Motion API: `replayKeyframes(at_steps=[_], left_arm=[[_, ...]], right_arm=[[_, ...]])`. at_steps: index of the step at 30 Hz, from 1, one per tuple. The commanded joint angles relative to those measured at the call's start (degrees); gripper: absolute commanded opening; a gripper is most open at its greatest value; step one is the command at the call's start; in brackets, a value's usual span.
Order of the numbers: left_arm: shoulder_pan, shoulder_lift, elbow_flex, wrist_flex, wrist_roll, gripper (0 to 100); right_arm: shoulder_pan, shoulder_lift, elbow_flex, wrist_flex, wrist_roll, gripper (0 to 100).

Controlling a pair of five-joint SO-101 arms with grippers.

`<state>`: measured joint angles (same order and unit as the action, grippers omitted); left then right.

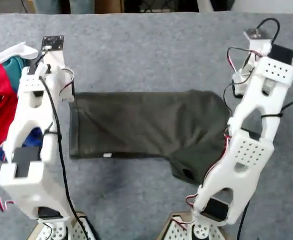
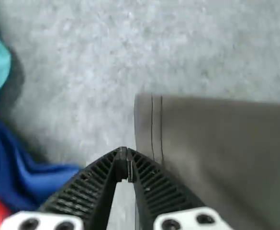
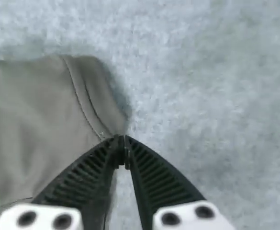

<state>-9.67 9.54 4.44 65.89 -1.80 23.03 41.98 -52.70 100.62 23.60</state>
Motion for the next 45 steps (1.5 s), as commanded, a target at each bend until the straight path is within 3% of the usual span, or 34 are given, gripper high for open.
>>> replayKeyframes(at_steps=[1, 5, 12, 19, 25, 31, 42, 45], left_arm=[[3.2, -10.4, 9.6, 0.2, -4.0, 3], [5.5, -14.3, 19.4, 0.1, -4.7, 3], [5.1, -12.1, 29.5, -3.9, -5.2, 3], [4.6, -9.8, 31.5, -4.0, -5.3, 3], [3.6, -12.5, 32.6, -2.3, -11.0, 3], [3.7, -22.9, 36.2, -0.1, -15.2, 3], [3.8, -39.6, 43.8, 1.5, -18.4, 3], [3.9, -41.9, 44.1, 1.8, -18.4, 3]], right_arm=[[-2.5, -8.2, 6.7, 0.6, -0.4, 1.5], [-4.2, -12.6, 19.8, -1.7, -0.4, 1.5], [-1.8, -10.6, 41.9, -22.2, 0.1, 1.5], [2.5, -5.4, 47.1, -31.6, 0.0, 1.5], [4.6, -5.2, 44.6, -30.7, 0.0, 1.5], [4.3, -5.2, 37.8, -23.5, 0.1, 1.5], [3.0, -5.2, 7.4, 0.1, 2.1, 1.5], [2.2, -6.5, 2.5, 0.6, 3.7, 1.5]])
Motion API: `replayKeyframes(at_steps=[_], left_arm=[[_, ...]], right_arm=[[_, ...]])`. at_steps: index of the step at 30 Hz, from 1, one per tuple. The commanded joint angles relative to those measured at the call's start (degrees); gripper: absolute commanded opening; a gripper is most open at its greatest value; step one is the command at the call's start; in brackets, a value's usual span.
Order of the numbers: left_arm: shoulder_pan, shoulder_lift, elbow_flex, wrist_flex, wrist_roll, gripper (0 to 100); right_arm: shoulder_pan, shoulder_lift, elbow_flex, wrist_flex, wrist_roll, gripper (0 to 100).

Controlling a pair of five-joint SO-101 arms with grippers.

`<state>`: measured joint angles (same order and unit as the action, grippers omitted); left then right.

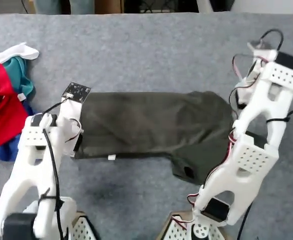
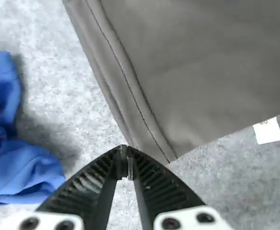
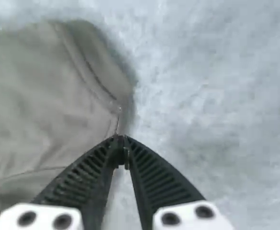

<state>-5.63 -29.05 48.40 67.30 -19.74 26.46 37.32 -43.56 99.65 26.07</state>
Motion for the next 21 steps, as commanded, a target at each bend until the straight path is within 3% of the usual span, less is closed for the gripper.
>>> replayKeyframes(at_steps=[1, 8, 13, 21], left_arm=[[-0.2, -3.8, 0.2, 0.4, -0.4, 3], [-3.7, -4.2, -0.9, 0.2, -0.4, 3], [-8.3, -4.2, -2.3, 0.1, -0.4, 3], [-7.5, -4.1, -0.7, 0.1, -0.5, 3]], right_arm=[[-1.5, -3.0, -6.7, 1.6, 1.9, 1.5], [-4.0, -20.4, 14.4, 1.6, 14.4, 1.5], [-4.5, -38.8, 39.0, 1.1, 31.1, 1.5], [-5.7, -64.5, 71.7, -7.1, 53.2, 1.6]])
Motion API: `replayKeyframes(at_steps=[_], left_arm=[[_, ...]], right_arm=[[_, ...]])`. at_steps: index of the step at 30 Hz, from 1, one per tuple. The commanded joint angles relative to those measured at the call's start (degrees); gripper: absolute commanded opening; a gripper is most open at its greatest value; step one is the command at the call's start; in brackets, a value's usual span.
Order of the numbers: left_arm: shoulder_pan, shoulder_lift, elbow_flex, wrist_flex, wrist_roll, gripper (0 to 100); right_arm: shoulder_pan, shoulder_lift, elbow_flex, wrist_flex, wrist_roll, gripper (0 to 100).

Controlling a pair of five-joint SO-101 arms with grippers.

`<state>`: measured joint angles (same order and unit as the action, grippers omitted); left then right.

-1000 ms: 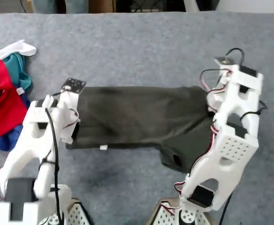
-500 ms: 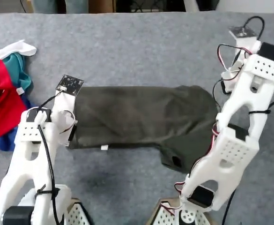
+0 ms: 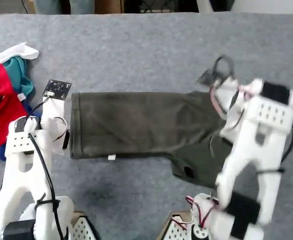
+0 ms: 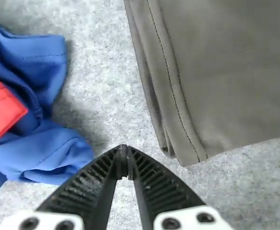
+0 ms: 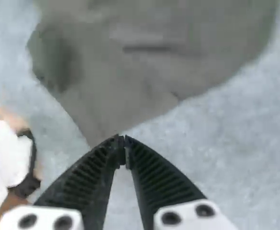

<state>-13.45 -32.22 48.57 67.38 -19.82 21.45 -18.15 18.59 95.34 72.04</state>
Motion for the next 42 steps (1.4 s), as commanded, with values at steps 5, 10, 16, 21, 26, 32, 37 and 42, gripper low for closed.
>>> replayKeyframes(at_steps=[5, 10, 16, 21, 26, 32, 37, 42], left_arm=[[0.3, -1.0, -0.7, 0.3, -0.4, 3], [0.0, -1.0, -0.7, 0.4, -0.4, 3], [0.0, -1.0, -0.6, 0.4, -0.4, 3], [0.2, -0.9, -0.6, 0.4, -0.4, 3], [0.3, -0.9, -0.6, 0.4, -0.4, 3], [0.2, -0.9, 0.1, 0.4, -0.4, 3], [0.3, -0.9, 1.7, 0.2, -0.4, 3], [0.2, -0.9, 1.2, 0.4, -0.4, 3]], right_arm=[[-0.2, -16.7, 25.1, -7.3, 14.0, 9.0], [-0.2, -18.9, 35.1, -15.0, 17.1, 17.7], [-0.2, -19.1, 43.8, -19.5, 20.5, 18.0], [-0.4, -19.1, 49.6, -24.8, 21.2, 18.1], [-0.7, -18.9, 57.0, -35.0, 21.2, 18.1], [-0.7, -18.8, 64.1, -46.0, 21.6, 18.0], [-0.7, -18.8, 64.7, -46.5, 22.1, 17.6], [-0.5, -18.8, 64.9, -46.7, 22.1, 3.7]])
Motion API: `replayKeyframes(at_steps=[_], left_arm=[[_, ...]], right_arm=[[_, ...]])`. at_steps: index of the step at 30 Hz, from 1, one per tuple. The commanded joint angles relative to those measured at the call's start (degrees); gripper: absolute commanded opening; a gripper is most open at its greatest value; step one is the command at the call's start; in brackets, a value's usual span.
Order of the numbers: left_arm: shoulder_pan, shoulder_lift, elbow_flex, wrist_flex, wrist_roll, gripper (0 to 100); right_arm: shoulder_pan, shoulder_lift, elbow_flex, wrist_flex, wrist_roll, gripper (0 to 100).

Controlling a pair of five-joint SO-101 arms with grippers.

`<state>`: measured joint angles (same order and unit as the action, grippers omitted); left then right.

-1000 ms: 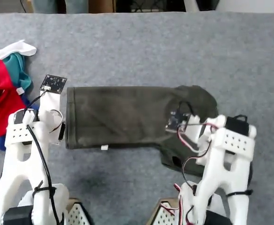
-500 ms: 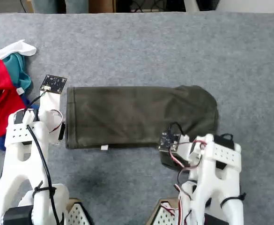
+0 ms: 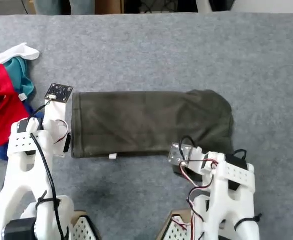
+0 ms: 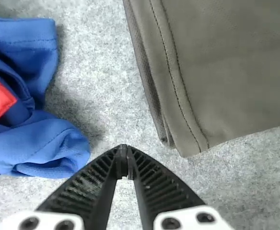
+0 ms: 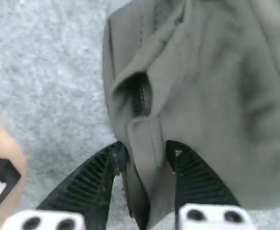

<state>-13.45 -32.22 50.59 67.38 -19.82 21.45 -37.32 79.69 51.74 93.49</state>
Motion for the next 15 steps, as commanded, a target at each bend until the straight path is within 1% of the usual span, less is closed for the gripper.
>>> replayKeyframes(at_steps=[1, 3, 6, 8, 12, 15], left_arm=[[0.2, -0.9, -0.9, 0.4, -0.4, 3], [0.2, -0.9, -1.0, 0.4, -0.4, 3], [0.3, -0.9, -1.0, 0.4, -0.4, 3], [0.3, -0.9, -1.0, 0.4, -0.4, 3], [0.3, -0.9, -1.0, 0.3, -0.4, 3], [0.3, -0.9, -1.0, 0.1, -0.4, 3]], right_arm=[[-0.4, 0.4, 3.8, -3.1, 0.6, 0.8], [-0.3, 0.3, 3.6, -2.6, 0.6, 2.5], [-0.3, 0.2, 1.7, -1.0, 0.6, 1.4], [-0.3, 0.1, -2.9, 5.3, 0.5, 1.3], [-0.8, 0.3, -16.9, 20.0, 0.4, 1.3], [-2.3, 0.4, -25.4, 25.8, 0.3, 1.3]])
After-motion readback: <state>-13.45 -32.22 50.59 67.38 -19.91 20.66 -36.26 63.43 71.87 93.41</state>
